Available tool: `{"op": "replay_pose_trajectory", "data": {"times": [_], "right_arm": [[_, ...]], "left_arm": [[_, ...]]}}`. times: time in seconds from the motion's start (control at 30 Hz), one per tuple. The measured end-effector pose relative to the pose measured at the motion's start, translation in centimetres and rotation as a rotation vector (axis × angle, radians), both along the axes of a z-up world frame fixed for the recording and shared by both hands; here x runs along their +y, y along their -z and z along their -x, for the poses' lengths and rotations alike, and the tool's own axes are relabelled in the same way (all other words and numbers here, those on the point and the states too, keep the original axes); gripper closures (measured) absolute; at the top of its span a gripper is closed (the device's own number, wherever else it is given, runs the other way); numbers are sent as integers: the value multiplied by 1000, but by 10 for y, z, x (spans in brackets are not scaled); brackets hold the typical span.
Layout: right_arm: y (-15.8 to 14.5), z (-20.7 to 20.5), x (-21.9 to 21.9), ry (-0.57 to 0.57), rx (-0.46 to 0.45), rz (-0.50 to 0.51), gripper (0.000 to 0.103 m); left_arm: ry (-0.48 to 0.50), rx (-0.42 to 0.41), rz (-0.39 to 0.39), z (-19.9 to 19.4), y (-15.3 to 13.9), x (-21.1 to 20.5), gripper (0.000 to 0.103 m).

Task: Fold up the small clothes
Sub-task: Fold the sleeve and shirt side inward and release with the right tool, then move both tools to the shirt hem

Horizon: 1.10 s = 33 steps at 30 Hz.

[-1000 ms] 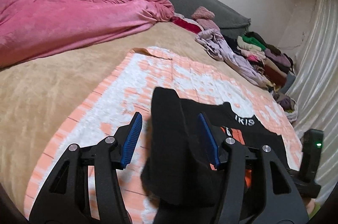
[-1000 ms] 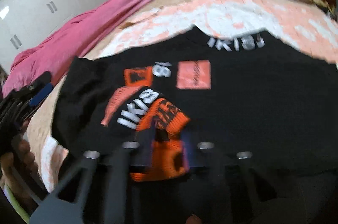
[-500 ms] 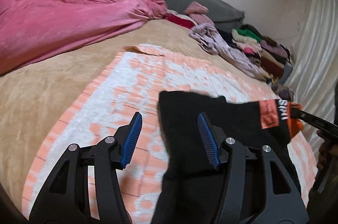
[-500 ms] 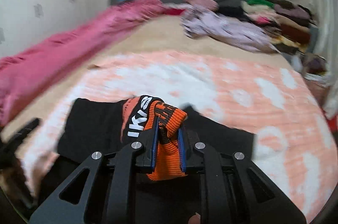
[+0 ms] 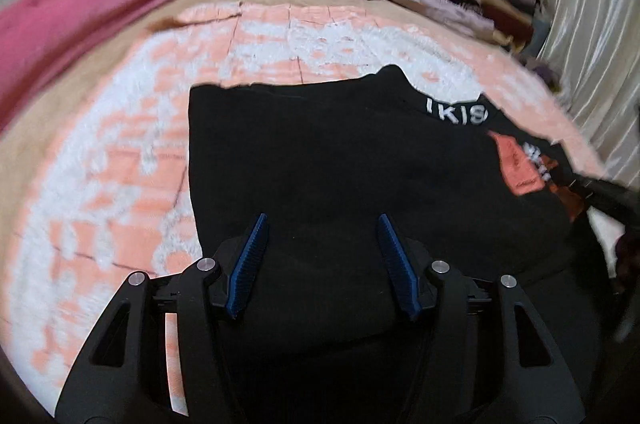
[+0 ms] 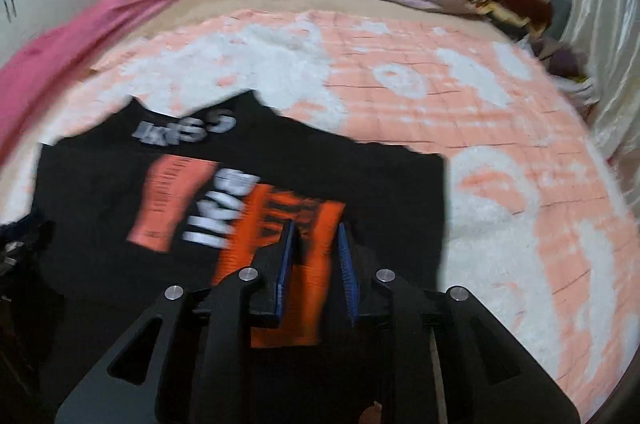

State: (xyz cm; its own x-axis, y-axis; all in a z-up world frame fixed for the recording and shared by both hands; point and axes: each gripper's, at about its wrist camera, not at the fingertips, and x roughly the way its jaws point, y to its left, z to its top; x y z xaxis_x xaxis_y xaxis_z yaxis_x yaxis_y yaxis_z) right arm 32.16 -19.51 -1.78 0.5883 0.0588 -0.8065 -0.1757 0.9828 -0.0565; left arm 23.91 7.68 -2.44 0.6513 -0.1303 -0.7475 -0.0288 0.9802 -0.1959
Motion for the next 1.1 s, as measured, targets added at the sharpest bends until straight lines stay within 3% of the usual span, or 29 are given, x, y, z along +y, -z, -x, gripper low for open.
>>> {"op": "replay_pose_trajectory", "data": {"times": [0.13,0.27,0.43,0.53,0.6,0.7,1.0,1.1], "right_arm": [[-9,11,-12,21,-64,5,77],[-36,39,-5,-62,-160,-86,74],[-33,56,31,-207,-140,-104,70],[-15,51,40,-197,-74,-62,70],[6,41,39,-166,-1,-45,70],[12,42,37,-157,-8,-60,70],[-12,63,31,-151,-56,-117,63],[-18,73,29,-152,-73,-129,61]], "left_arm": [[10,-15,19,5,-1,5,53],[0,-48,0,15,-16,3,54],[28,-90,-48,28,-29,-7,53],[21,-46,-96,26,-18,-9,53],[19,-27,-71,23,-11,-6,53],[16,-30,-53,24,-12,-2,53],[-8,-100,-14,45,-37,7,53],[-20,-110,-25,52,-44,9,47]]}}
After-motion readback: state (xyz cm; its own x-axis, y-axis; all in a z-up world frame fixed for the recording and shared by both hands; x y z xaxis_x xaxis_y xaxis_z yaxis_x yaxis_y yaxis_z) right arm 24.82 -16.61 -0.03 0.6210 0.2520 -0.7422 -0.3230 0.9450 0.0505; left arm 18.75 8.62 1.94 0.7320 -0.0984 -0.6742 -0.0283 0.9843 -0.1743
